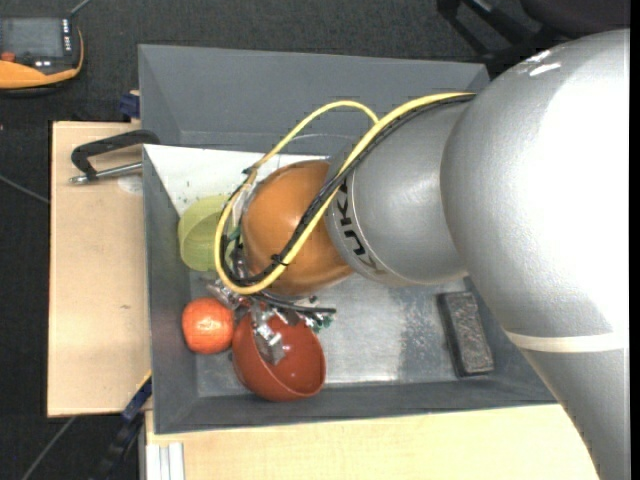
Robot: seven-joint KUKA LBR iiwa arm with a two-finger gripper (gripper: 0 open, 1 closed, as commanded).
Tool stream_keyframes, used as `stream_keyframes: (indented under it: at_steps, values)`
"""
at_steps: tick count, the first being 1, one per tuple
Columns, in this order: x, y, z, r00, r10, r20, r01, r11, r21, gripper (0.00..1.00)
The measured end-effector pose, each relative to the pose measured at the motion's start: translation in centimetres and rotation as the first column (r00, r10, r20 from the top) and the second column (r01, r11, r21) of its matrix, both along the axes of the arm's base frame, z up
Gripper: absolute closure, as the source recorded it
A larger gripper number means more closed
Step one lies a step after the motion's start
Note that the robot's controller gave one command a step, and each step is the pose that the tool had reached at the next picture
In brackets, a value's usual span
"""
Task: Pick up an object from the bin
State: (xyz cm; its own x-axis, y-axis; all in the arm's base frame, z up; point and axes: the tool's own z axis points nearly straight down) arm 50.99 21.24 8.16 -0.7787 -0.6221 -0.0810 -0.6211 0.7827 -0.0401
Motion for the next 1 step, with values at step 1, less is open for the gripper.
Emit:
stream_keyframes:
  at_steps: [1]
  values:
    - [-0.32, -0.05, -0.31, 1.0, 0.003, -0.011, -0.003, 1.0, -0.003, 1.0]
